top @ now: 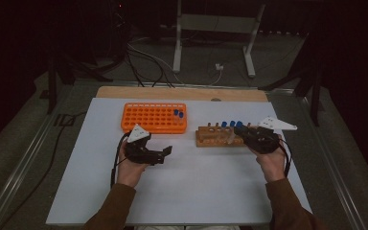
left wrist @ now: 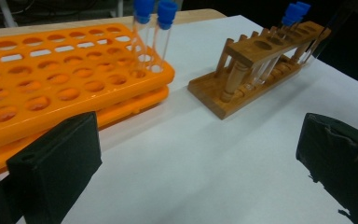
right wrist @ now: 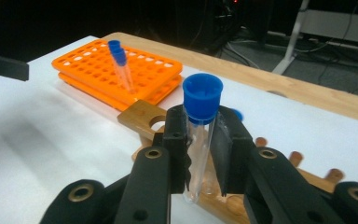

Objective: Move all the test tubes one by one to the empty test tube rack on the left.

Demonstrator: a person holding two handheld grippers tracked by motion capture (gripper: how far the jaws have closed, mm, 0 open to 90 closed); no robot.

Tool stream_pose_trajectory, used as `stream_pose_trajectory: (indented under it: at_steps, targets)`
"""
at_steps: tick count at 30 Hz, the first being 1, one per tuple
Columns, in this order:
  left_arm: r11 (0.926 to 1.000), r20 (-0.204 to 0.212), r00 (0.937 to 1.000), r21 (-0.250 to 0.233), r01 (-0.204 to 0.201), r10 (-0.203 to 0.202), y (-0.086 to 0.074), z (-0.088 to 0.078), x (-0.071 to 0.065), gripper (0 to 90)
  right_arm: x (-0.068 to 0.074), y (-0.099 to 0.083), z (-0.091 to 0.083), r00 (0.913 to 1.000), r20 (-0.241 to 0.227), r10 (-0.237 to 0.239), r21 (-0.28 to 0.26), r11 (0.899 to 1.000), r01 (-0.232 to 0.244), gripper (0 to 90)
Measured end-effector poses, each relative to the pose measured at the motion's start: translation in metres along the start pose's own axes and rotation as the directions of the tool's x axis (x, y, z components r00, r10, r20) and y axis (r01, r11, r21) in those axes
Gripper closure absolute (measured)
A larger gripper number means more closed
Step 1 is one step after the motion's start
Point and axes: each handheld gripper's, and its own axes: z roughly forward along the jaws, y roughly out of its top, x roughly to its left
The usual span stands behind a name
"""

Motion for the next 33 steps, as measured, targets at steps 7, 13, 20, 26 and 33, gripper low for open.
stream_pose_trajectory:
  at_steps: [7,13,20,26,33]
  targets:
    - [0.9993,0.027,0.9990,0.015,-0.035,0.035,0.010,0.013,-0.021,2.6,0.016,-0.003,0.015,0.9989,-0.046,-0.011,0.034,0.999,0.012,76.7]
    - [0.9962,0.075,0.9946,0.043,-0.076,0.072,0.012,0.034,-0.038,3.1,0.038,-0.009,0.034,0.9944,-0.098,-0.038,0.071,0.996,0.046,76.7]
    - [0.9915,0.098,0.9886,0.052,-0.120,0.114,0.009,0.055,-0.057,7.2,0.055,-0.006,0.040,0.9897,-0.134,-0.049,0.070,0.996,0.059,76.6]
    - [0.9886,0.107,0.9840,0.031,-0.147,0.143,0.009,0.068,-0.071,21.2,0.059,-0.006,0.042,0.9842,-0.175,-0.026,0.072,0.997,0.039,76.5]
    - [0.9862,0.142,0.9761,-0.005,-0.165,0.164,0.008,0.076,-0.079,55.5,0.061,-0.005,0.041,0.9797,-0.200,-0.013,0.068,0.997,0.027,76.6]
